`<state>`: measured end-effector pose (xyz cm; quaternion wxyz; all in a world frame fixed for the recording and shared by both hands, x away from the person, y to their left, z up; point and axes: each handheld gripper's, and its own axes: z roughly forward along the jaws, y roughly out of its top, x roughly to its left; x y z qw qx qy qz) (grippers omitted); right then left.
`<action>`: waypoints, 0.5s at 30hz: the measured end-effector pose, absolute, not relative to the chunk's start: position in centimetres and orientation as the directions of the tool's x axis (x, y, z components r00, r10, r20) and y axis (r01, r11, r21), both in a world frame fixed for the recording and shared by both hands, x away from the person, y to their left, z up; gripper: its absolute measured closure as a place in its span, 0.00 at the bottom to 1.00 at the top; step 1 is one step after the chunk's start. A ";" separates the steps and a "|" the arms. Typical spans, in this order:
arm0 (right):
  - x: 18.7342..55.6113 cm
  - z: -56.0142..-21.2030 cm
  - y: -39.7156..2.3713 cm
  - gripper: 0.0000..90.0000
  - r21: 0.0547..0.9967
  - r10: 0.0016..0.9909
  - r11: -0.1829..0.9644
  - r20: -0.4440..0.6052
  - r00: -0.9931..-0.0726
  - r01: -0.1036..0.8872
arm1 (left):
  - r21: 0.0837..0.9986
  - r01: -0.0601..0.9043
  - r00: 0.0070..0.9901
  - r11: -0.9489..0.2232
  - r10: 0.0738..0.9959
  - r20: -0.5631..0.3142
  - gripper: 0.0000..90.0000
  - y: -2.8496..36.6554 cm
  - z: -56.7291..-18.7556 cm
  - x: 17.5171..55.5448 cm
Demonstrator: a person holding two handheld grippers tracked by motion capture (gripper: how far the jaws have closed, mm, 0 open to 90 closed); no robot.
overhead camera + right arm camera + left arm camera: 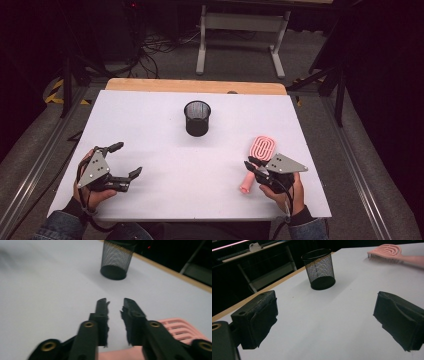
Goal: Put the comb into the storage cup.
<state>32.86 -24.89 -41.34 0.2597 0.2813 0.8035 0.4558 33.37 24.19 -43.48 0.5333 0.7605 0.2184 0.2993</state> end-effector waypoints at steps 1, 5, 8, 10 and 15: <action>33.0 -41.5 -24.8 0.93 0.872 0.686 0.434 -0.156 -0.710 0.228 | 0.942 0.015 0.727 -0.336 0.650 0.221 0.07 24.1 -43.5 33.4; 33.9 -42.1 -24.2 1.00 0.828 0.664 0.485 -0.139 -0.735 0.282 | 0.940 0.013 0.729 -0.342 0.647 0.225 0.07 24.0 -43.6 33.5; 34.5 -42.6 -23.6 1.00 0.787 0.644 0.532 -0.137 -0.753 0.312 | 0.938 0.015 0.724 -0.346 0.651 0.229 0.07 24.0 -43.6 33.4; 34.9 -42.9 -23.4 1.00 0.763 0.635 0.556 -0.133 -0.761 0.330 | 0.940 0.015 0.725 -0.341 0.651 0.225 0.07 24.0 -43.6 33.5; 35.5 -43.6 -22.9 1.00 0.715 0.616 0.596 -0.117 -0.779 0.364 | 0.940 0.015 0.725 -0.342 0.651 0.225 0.07 24.0 -43.6 33.5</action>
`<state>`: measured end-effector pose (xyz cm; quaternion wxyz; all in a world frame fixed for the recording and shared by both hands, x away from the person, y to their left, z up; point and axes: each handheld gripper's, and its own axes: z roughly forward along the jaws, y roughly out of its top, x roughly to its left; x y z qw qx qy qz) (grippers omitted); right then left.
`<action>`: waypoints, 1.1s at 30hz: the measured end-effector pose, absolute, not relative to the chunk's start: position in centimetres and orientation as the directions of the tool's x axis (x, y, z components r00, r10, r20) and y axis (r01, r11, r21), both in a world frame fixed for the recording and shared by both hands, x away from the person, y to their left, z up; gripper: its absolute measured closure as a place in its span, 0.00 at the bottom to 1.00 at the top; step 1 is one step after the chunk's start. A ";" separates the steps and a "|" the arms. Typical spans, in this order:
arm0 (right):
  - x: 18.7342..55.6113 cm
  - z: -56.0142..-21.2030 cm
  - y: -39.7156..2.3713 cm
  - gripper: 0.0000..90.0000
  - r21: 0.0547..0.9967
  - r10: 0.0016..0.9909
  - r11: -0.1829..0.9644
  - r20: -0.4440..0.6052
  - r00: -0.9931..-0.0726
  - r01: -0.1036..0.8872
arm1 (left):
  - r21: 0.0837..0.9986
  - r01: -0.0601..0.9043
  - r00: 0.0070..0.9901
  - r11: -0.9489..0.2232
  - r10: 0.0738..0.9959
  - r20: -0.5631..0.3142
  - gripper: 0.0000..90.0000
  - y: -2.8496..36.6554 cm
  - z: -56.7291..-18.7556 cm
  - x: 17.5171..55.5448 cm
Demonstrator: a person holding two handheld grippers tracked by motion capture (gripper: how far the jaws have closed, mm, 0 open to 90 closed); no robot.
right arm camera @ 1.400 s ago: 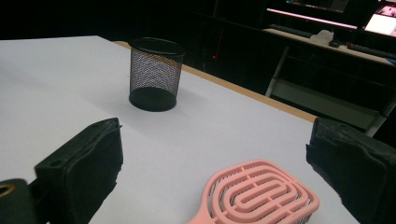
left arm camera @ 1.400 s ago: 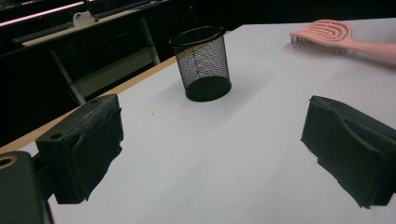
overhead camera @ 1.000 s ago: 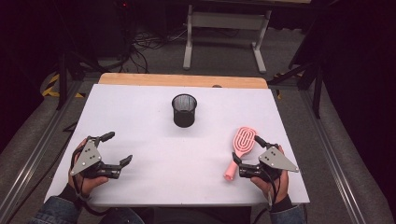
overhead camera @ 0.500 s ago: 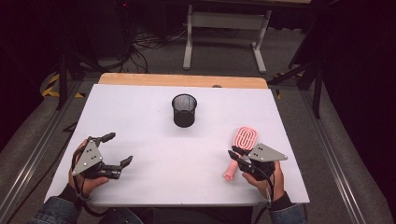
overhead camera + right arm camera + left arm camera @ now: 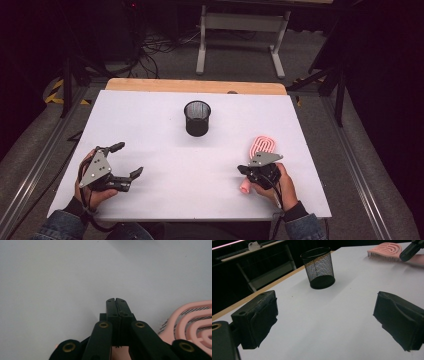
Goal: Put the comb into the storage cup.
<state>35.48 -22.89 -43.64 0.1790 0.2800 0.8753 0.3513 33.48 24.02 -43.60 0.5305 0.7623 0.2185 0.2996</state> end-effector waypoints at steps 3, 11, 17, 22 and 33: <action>35.6 -44.0 -22.7 1.00 0.676 0.605 0.629 -0.115 -0.788 0.384 | 0.940 0.019 0.729 -0.341 0.649 0.220 0.07 23.9 -43.7 33.5; 35.5 -44.5 -22.5 1.00 0.627 0.603 0.662 -0.120 -0.788 0.411 | 0.938 0.015 0.734 -0.346 0.642 0.224 0.07 23.9 -43.6 33.4; 35.3 -44.4 -23.1 1.00 0.626 0.612 0.657 -0.120 -0.781 0.419 | 0.937 0.011 0.732 -0.350 0.641 0.231 0.07 24.0 -43.5 33.4; 35.2 -44.4 -23.8 1.00 0.620 0.622 0.656 -0.122 -0.773 0.430 | 0.936 0.010 0.732 -0.352 0.640 0.233 0.07 24.0 -43.5 33.4; 35.2 -44.3 -25.2 1.00 0.608 0.648 0.648 -0.124 -0.752 0.458 | 0.935 0.010 0.732 -0.354 0.640 0.234 0.07 24.0 -43.5 33.4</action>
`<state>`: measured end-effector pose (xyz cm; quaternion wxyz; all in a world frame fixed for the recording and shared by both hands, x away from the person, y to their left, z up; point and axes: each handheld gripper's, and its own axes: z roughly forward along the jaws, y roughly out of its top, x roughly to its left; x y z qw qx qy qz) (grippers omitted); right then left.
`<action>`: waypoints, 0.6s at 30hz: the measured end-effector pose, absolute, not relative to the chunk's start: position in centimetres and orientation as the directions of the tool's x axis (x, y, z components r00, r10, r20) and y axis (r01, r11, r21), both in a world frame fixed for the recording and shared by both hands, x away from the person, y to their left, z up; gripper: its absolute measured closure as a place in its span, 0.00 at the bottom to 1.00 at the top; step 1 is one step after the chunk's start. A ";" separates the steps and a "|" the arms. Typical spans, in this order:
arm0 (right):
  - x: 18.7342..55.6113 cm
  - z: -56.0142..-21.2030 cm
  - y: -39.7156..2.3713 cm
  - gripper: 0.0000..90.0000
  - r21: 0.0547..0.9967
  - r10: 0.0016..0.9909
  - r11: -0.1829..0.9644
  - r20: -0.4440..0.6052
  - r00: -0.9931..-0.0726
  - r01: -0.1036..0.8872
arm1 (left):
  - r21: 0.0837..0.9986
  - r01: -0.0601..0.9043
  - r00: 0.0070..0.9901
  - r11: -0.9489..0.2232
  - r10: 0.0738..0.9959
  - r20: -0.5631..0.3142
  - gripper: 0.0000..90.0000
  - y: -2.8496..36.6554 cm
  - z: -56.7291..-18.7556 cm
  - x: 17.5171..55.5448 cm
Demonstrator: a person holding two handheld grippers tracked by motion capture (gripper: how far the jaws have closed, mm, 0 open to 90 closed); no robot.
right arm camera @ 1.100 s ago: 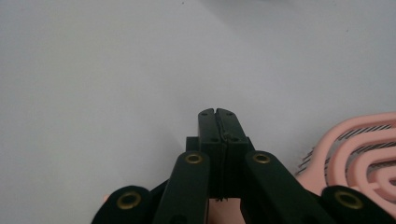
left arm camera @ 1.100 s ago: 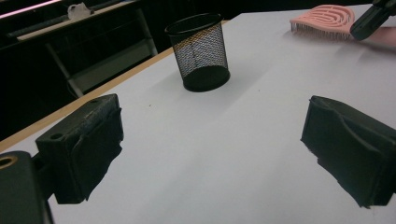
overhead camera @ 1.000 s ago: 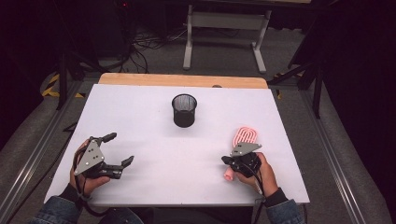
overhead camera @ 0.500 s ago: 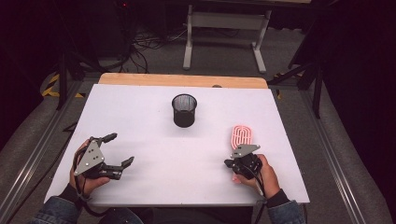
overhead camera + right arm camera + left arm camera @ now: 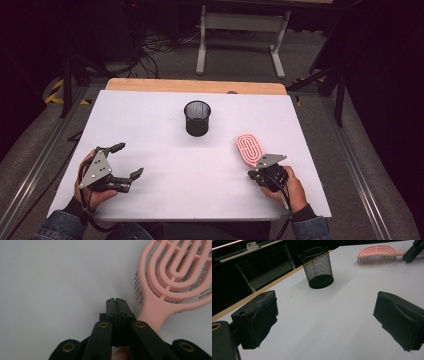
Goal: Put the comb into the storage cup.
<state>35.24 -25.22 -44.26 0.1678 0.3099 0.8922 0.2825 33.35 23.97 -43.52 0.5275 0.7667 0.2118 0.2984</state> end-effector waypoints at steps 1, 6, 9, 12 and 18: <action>35.2 -44.3 -25.3 1.00 0.607 0.651 0.646 -0.123 -0.749 0.463 | 0.935 0.011 0.732 -0.354 0.640 0.233 0.07 24.0 -43.5 33.3; 35.3 -44.2 -25.5 1.00 0.607 0.661 0.640 -0.121 -0.741 0.472 | 0.935 0.012 0.732 -0.355 0.640 0.233 0.07 24.0 -43.5 33.3; 35.3 -44.2 -25.5 1.00 0.604 0.660 0.642 -0.123 -0.741 0.471 | 0.934 0.012 0.733 -0.356 0.639 0.234 0.07 24.0 -43.5 33.4; 35.3 -44.2 -25.6 1.00 0.602 0.660 0.643 -0.124 -0.741 0.473 | 0.935 0.011 0.731 -0.353 0.641 0.233 0.07 23.9 -43.5 33.3; 35.2 -44.2 -25.6 1.00 0.602 0.660 0.645 -0.130 -0.740 0.470 | 0.937 0.007 0.731 -0.349 0.641 0.234 0.08 23.9 -43.5 33.3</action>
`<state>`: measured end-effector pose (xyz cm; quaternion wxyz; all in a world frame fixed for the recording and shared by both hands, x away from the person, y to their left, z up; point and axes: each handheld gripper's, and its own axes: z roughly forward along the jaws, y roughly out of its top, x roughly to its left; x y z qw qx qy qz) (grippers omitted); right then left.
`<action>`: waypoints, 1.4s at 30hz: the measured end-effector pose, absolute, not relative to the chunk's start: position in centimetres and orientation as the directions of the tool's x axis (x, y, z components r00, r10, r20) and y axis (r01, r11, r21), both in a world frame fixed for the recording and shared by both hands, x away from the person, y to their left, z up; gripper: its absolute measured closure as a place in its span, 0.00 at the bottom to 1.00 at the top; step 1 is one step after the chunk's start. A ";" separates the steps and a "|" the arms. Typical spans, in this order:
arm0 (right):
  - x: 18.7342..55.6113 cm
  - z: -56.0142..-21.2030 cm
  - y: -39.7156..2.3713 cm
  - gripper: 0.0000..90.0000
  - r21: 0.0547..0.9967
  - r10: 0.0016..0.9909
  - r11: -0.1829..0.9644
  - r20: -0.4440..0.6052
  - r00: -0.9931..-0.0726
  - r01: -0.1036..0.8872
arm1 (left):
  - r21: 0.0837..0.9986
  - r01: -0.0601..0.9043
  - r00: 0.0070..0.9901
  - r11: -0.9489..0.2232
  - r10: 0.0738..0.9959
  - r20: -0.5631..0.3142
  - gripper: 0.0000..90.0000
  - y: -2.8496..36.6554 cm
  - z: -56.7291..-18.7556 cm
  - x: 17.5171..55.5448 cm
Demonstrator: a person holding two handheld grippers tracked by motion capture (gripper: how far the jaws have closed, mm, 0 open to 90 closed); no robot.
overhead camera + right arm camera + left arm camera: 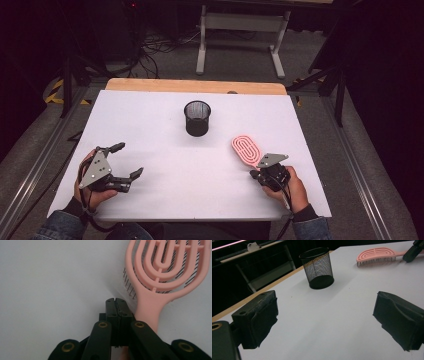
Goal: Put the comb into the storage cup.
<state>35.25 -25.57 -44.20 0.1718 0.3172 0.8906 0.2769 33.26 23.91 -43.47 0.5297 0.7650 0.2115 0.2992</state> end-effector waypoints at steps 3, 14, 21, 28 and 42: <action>35.2 -44.2 -25.6 1.00 0.602 0.664 0.642 -0.127 -0.737 0.474 | 0.937 0.005 0.732 -0.350 0.639 0.235 0.08 24.0 -43.5 33.3; 35.3 -44.1 -26.0 1.00 0.597 0.669 0.639 -0.121 -0.733 0.485 | 0.935 0.007 0.737 -0.353 0.634 0.234 0.08 24.0 -43.5 33.3; 35.2 -44.1 -26.0 0.99 0.593 0.669 0.642 -0.122 -0.733 0.487 | 0.936 0.007 0.739 -0.351 0.633 0.232 0.08 24.0 -43.4 33.3; 35.0 -43.6 -25.8 0.97 0.608 0.662 0.638 -0.119 -0.740 0.472 | 0.938 0.012 0.739 -0.347 0.635 0.225 0.08 24.0 -43.4 33.3; 34.8 -40.8 -26.4 0.62 0.625 0.711 0.600 -0.131 -0.690 0.499 | 0.941 0.017 0.739 -0.338 0.638 0.216 0.08 24.3 -43.4 33.4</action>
